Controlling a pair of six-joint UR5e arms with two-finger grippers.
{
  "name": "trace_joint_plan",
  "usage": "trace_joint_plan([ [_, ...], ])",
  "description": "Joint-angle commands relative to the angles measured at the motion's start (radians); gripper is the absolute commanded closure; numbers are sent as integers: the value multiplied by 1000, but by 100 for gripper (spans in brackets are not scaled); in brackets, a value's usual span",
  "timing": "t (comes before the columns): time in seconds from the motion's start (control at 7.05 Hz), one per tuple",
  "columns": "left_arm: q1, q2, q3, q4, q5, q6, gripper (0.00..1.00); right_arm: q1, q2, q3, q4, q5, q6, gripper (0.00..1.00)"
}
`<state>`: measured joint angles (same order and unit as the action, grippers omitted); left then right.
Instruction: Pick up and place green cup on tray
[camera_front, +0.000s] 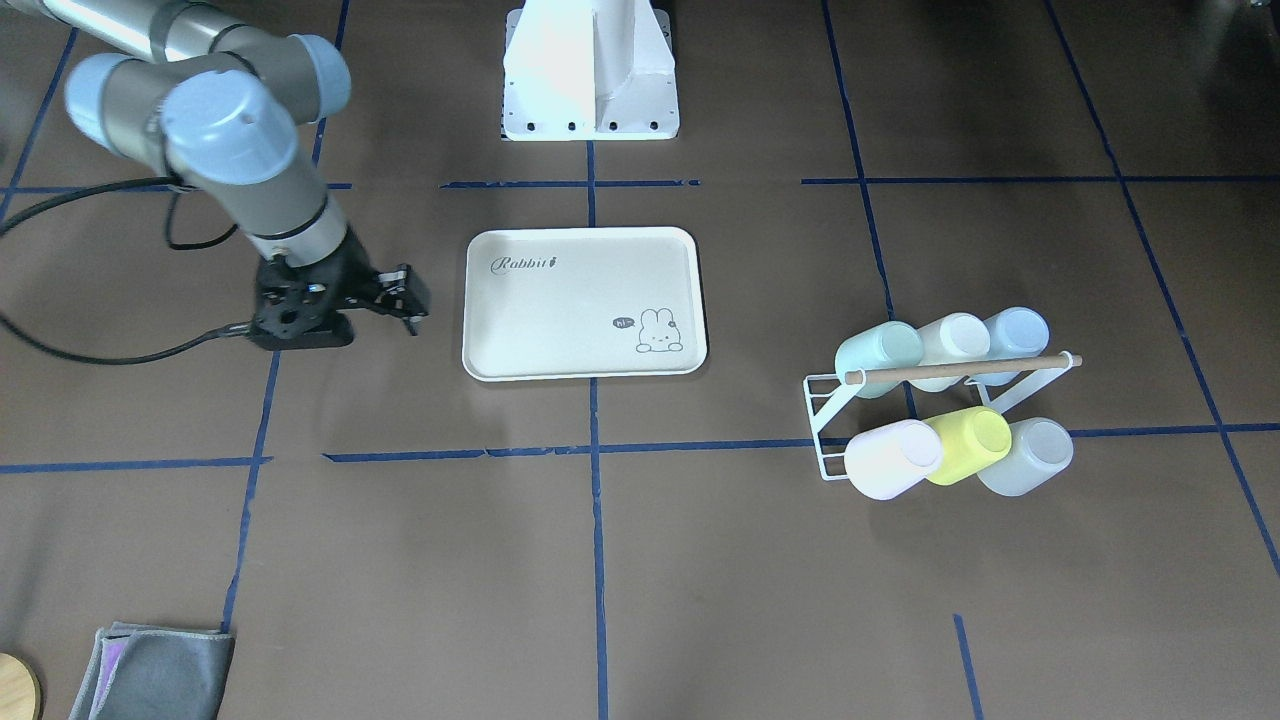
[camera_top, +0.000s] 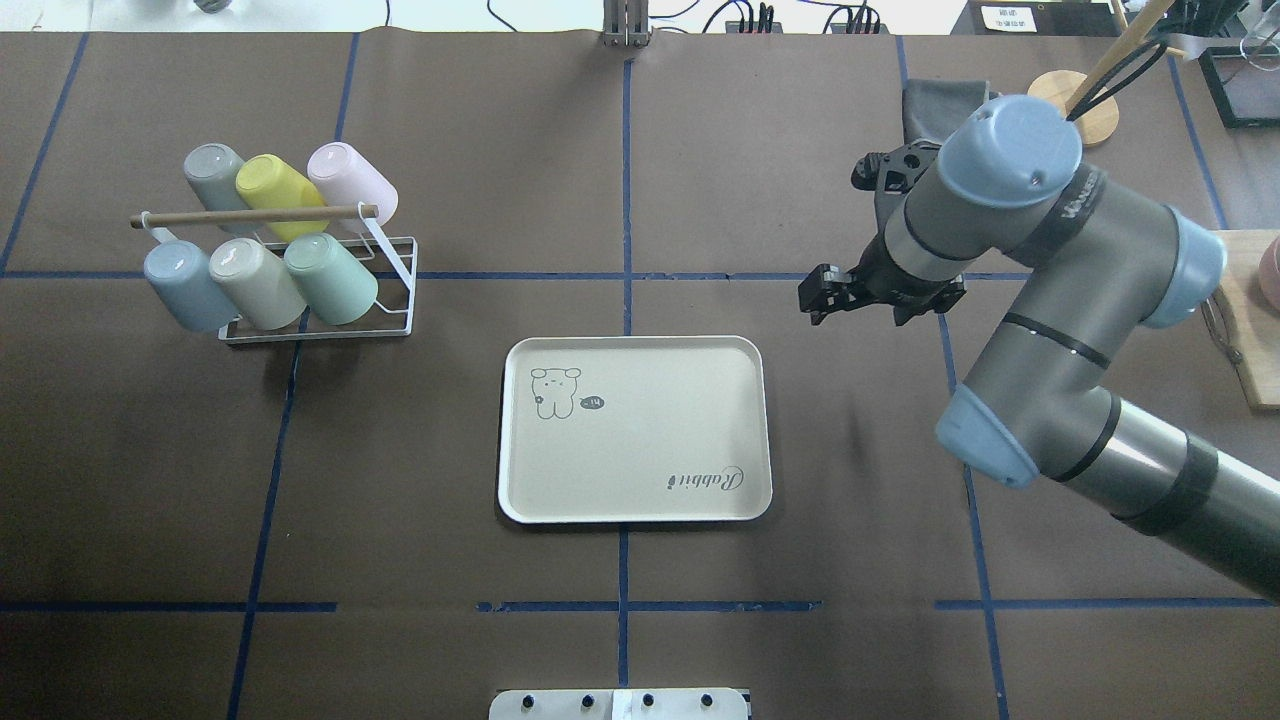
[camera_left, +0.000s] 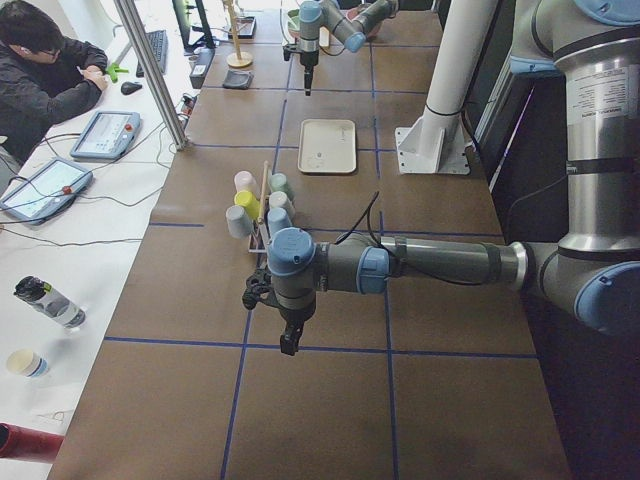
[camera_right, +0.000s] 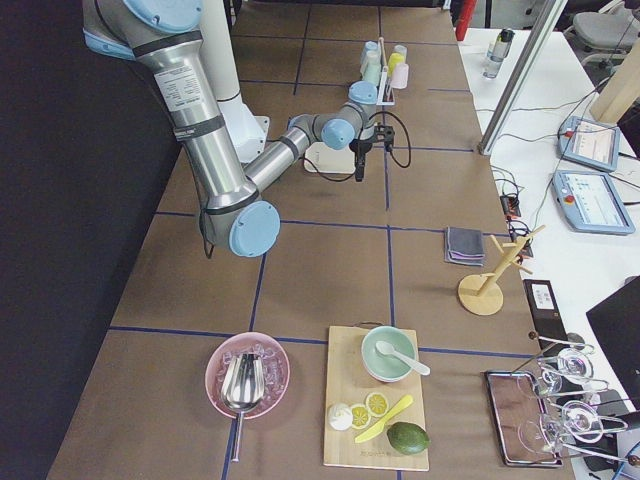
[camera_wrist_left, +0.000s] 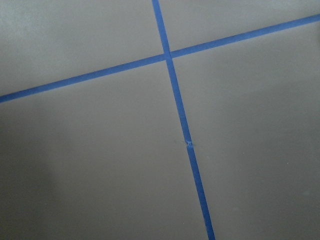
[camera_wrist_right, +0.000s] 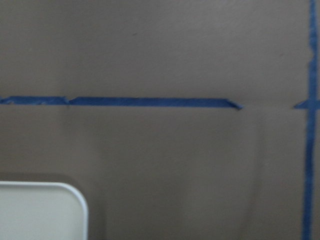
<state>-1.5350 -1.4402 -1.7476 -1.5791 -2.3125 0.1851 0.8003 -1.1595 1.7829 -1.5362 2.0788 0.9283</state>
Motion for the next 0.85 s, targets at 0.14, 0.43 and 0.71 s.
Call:
trace_joint_plan([
  [0.14, 3, -14, -1, -4, -7, -3, 0, 256, -182, 4, -56, 76, -522, 1],
  [0.43, 3, -66, 7, -50, -4, -3, 0, 434, -329, 35, -58, 155, -786, 1],
  [0.71, 6, -156, 10, -67, -27, -45, 0, 616, -444, 43, -65, 218, -1031, 1],
])
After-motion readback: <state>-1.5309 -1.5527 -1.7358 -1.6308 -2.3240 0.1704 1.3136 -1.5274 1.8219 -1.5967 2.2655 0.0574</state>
